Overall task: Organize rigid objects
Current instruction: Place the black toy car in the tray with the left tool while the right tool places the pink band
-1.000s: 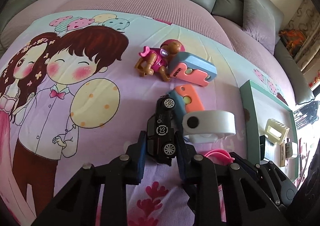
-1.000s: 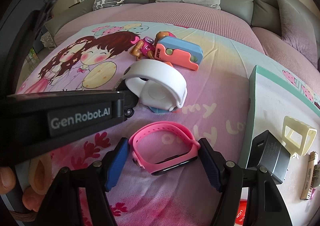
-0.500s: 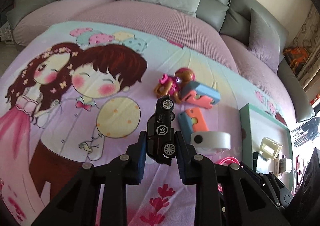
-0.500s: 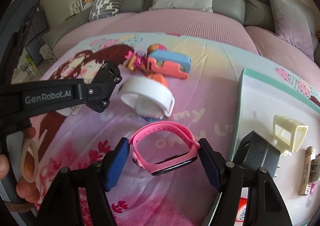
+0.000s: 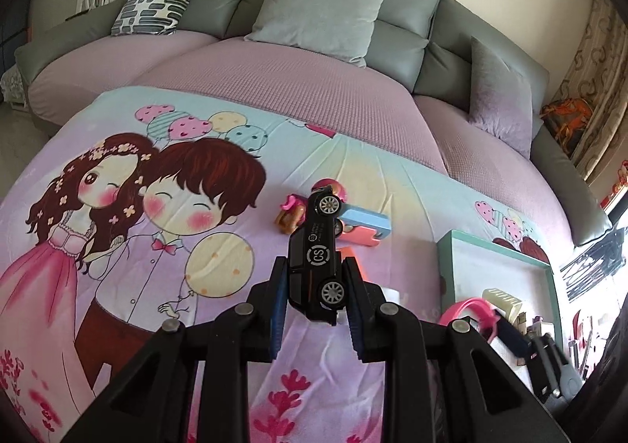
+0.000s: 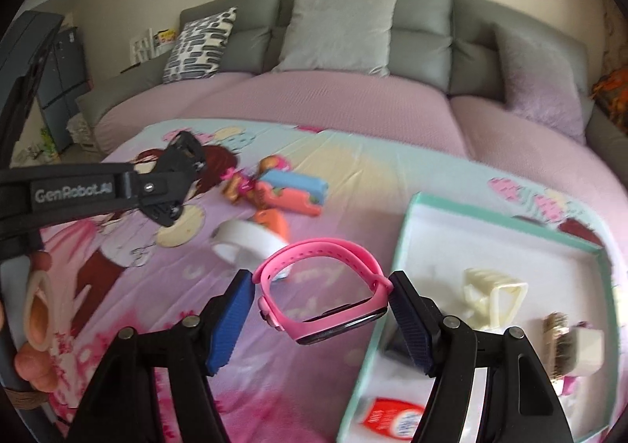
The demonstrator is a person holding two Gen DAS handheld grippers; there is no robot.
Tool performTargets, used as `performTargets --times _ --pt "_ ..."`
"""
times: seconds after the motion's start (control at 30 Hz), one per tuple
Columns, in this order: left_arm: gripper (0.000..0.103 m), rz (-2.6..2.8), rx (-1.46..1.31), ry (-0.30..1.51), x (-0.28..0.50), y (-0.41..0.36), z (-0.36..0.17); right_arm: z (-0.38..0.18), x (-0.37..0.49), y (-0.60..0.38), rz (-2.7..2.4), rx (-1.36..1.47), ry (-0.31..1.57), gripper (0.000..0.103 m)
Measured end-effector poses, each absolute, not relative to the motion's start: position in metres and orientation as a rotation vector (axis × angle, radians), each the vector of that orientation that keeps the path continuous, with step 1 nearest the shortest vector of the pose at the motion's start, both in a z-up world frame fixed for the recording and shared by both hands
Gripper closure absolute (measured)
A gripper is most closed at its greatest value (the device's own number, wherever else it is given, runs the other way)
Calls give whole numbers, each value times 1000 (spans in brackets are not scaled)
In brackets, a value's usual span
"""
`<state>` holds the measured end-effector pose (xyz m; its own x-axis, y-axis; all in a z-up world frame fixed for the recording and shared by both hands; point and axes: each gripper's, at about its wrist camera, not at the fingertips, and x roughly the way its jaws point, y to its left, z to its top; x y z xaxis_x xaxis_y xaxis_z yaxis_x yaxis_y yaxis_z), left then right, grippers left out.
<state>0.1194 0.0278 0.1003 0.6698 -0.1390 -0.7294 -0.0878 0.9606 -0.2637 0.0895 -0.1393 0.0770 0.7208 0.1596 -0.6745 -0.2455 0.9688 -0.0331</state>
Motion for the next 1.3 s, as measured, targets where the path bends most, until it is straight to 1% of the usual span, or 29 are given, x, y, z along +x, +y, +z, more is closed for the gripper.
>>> performTargets --times 0.43,0.83,0.97,1.3 --pt "75 -124 -210 826 122 -26 110 97 91 -226 -9 -28 687 30" --pt "75 -284 -95 847 122 -107 108 96 85 -317 -220 96 715 30" --pt "75 -314 -71 864 127 -130 97 97 85 -329 -231 108 710 30" --pt "75 -326 -21 890 140 -157 74 86 94 -330 -201 149 709 30"
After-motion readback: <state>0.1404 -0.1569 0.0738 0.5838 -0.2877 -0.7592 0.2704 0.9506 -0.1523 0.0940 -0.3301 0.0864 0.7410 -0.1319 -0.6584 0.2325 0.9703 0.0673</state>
